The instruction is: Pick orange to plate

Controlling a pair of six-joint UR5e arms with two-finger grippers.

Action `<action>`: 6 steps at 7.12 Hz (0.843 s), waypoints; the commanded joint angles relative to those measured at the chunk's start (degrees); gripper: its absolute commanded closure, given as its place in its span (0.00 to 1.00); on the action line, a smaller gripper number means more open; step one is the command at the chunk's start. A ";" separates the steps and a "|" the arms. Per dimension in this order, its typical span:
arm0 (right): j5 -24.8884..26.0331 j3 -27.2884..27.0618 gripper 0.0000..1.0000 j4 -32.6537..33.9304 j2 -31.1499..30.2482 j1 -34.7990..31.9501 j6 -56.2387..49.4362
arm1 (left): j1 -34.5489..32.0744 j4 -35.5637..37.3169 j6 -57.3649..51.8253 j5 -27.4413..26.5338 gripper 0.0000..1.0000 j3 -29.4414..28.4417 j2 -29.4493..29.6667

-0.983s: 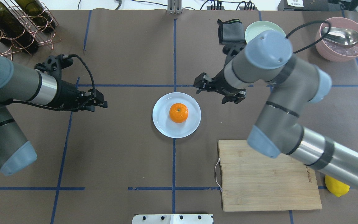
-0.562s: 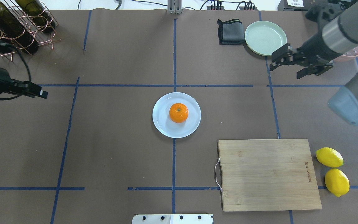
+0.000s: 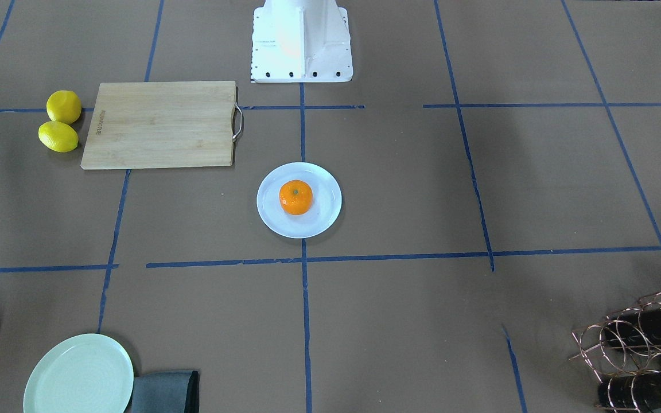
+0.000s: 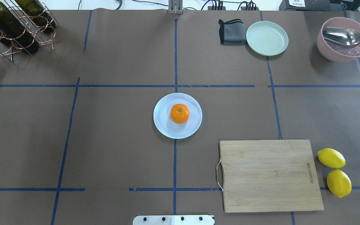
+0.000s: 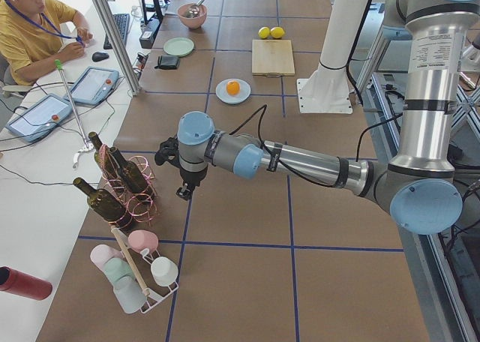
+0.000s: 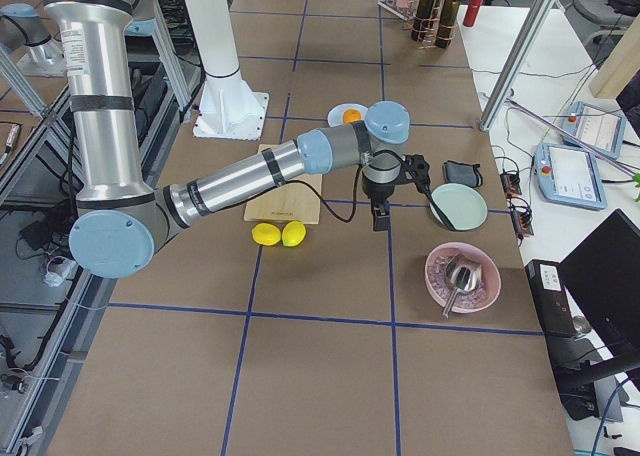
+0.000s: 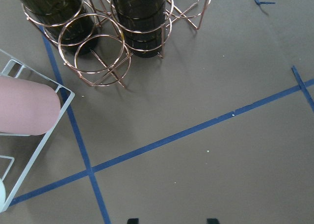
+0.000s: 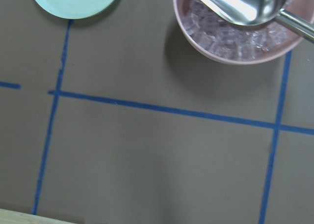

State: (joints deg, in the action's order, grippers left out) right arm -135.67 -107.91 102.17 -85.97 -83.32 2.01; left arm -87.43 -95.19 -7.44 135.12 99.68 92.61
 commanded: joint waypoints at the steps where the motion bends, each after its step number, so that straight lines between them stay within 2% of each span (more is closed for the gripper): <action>1: -0.04 7.28 0.00 5.76 -1.83 -8.35 -21.08 | -3.53 7.83 -3.90 0.50 0.34 -0.89 1.17; 6: 0.49 6.75 0.00 5.76 -1.57 -7.74 -20.03 | -3.53 8.00 -1.38 1.11 0.24 -0.98 1.17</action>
State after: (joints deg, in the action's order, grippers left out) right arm -135.34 -101.19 107.99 -87.61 -91.42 -18.14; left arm -90.96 -87.30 -10.59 135.88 98.71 93.78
